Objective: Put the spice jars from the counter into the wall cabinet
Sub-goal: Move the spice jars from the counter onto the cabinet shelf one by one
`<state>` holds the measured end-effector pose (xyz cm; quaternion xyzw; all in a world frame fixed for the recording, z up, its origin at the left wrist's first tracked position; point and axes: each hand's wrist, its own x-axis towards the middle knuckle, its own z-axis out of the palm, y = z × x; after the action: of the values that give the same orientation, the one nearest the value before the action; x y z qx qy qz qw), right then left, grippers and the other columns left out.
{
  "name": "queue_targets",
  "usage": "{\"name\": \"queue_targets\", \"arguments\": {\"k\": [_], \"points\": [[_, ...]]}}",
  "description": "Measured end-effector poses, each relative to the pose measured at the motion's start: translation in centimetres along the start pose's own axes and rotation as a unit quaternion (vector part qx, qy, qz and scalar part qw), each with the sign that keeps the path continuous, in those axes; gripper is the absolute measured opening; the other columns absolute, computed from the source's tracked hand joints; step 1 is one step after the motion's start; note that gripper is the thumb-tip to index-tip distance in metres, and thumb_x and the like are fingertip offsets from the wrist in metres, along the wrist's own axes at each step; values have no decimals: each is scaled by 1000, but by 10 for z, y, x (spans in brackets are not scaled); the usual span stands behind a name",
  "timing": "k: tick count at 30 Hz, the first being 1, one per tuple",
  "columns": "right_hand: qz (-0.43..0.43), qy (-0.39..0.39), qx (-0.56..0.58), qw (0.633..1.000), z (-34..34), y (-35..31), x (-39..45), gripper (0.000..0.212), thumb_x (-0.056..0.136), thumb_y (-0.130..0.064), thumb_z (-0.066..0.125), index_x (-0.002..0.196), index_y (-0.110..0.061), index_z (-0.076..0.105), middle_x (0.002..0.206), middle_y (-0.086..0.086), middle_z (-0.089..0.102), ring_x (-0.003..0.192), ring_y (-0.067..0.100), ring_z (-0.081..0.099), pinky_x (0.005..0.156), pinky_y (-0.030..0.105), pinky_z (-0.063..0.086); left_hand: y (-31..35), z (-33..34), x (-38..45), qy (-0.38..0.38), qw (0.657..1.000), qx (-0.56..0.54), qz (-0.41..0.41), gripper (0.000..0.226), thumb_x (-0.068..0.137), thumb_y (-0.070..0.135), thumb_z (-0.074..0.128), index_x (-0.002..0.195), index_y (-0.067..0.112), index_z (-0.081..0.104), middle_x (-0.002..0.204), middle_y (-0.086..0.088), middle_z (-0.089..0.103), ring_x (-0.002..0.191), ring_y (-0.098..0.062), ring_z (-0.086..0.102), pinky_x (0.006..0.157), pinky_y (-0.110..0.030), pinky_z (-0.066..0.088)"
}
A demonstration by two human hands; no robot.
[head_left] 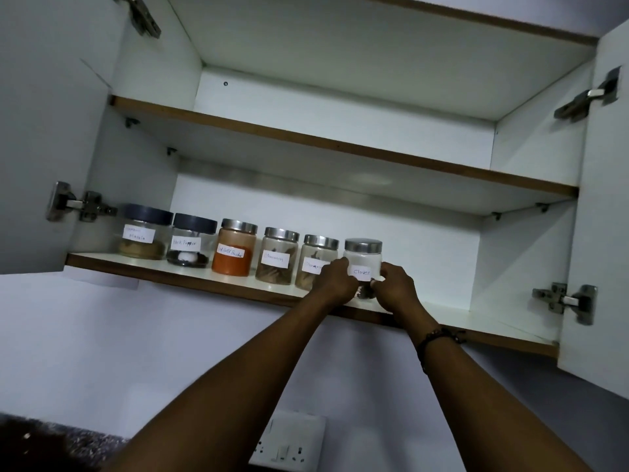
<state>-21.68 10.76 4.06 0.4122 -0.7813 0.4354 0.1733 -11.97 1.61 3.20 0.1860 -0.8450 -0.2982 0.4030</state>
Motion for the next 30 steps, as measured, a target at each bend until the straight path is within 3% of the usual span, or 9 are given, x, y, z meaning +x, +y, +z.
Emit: {"name": "queue_targets", "arguments": {"k": [3,7,12,14,15,18,21,27,30], "points": [[17,-29,-18,999,6,4,4,26,86,-9,56,110,-4,64,115,17,67,104,35,61,81,32,48,-2,2,7,-35,998,46,3,43,94,18,52,135,5,48,141,-18,51,127,-32,49,104,-39,44],[14,-65,-33,997,10,5,4,30,87,-13,59,115,-3,60,118,17,64,105,34,60,75,29,43,-5,4,12,-43,996,71,5,30,93,19,55,119,4,55,130,-17,58,118,-33,55,99,-41,47],[-18,-24,-20,999,4,8,-10,16,88,-12,56,100,-3,60,107,13,63,99,32,58,69,25,37,-7,7,2,31,999,12,27,13,91,16,51,89,5,57,106,-19,65,103,-36,61,80,-36,46],[-34,5,18,999,1,9,-24,2,87,-13,57,87,-13,59,89,0,60,86,25,55,61,12,36,-9,8,-8,52,997,-19,56,24,94,17,50,108,4,64,116,-18,66,111,-33,61,88,-37,47],[-39,20,50,998,0,11,-34,4,88,-15,58,90,-17,61,90,-4,59,86,21,54,65,9,38,-9,9,-15,64,995,-37,73,32,95,18,50,121,5,62,124,-16,66,115,-30,61,94,-37,47],[8,82,167,982,-6,16,-68,33,88,-18,61,121,-15,62,117,-4,63,106,15,59,91,27,49,-10,15,-45,104,982,-87,129,38,95,16,54,131,7,61,124,-9,68,108,-18,63,92,-30,47],[12,95,209,973,-9,29,-110,32,90,-15,61,122,-14,63,118,-1,66,108,15,61,92,29,50,-12,27,-79,130,970,-105,177,30,96,14,54,122,7,67,109,-1,70,95,-4,60,80,-20,46],[74,23,152,985,7,68,-188,37,92,-19,61,128,-13,59,128,2,63,113,17,59,98,34,50,-33,77,-154,43,984,-143,96,35,99,21,54,131,9,63,130,-6,67,111,-6,59,84,-2,39],[111,-7,131,985,17,89,-229,37,91,-21,60,127,-13,60,128,1,63,112,16,60,92,25,46,-50,111,-201,-25,989,-141,49,31,101,21,51,127,11,65,126,-3,68,112,-12,62,85,-6,39]]}}
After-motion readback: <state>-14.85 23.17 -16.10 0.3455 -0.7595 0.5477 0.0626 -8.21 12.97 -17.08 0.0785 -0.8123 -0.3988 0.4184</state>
